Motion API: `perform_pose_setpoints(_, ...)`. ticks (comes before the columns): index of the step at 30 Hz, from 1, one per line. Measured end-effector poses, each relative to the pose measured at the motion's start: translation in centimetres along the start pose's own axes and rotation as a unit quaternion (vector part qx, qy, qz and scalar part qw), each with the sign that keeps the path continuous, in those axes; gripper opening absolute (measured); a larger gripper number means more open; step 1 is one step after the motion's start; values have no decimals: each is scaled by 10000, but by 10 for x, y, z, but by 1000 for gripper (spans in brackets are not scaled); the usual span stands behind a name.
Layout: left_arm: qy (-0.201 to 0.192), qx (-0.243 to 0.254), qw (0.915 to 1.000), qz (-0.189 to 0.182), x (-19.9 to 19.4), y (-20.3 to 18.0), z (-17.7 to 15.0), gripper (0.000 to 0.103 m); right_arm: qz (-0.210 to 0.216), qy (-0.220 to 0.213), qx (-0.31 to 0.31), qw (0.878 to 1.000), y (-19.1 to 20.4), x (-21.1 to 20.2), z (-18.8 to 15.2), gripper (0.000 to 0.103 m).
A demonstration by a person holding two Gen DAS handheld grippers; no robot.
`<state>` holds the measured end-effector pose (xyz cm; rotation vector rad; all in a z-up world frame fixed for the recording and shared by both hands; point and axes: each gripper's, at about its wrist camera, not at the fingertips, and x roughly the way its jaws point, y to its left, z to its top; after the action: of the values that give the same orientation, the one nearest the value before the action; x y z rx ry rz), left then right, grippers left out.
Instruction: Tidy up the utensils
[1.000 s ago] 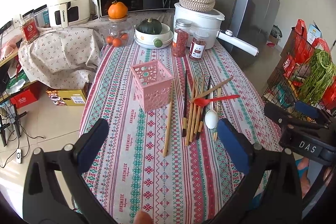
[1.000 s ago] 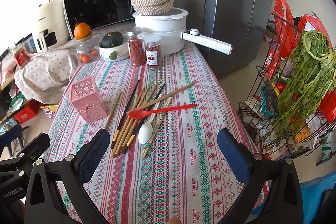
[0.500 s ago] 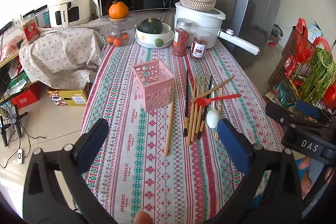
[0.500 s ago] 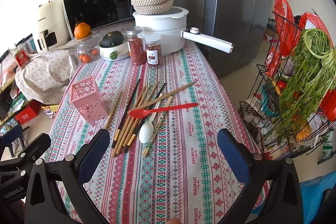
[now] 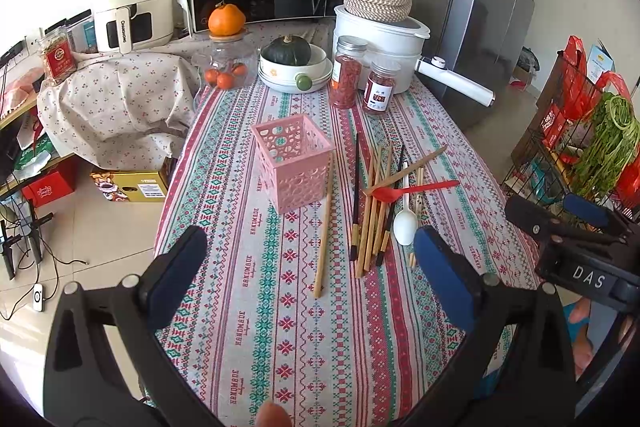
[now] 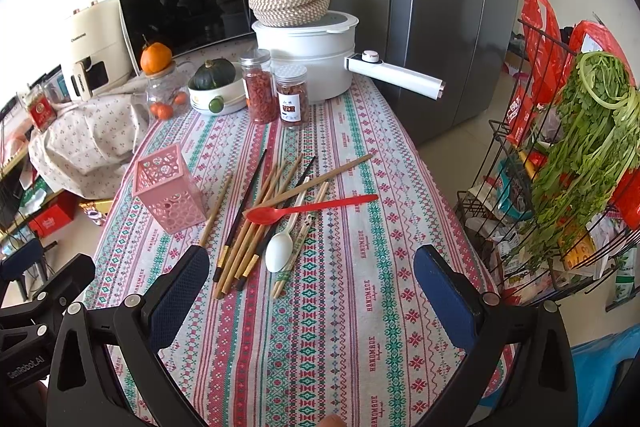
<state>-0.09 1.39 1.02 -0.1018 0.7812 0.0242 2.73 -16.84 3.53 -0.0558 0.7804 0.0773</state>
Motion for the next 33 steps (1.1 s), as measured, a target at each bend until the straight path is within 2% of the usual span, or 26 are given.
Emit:
perform_pose_setpoints(14,12,25,10000,36,1,3,3,103,26,31,38,10000,1,0,-2,103)
perform_pose_setpoints(22,-57,276,9994,210,5,-3,1,103,80,160,82,9998,-2,4,-1,103)
perform_pose_setpoints(27,10,169,9998,-60,10,-2,4,103,186,352,146,9991,-12,13,10,103)
perform_pose_setpoints(29,107,264,9996,-70,15,-6,6,103,249,452,267,9983,-21,19,18,103)
perform_pose_setpoints(33,609,669,9958,-151,32,-17,18,103,251,665,388,9967,-36,37,32,103)
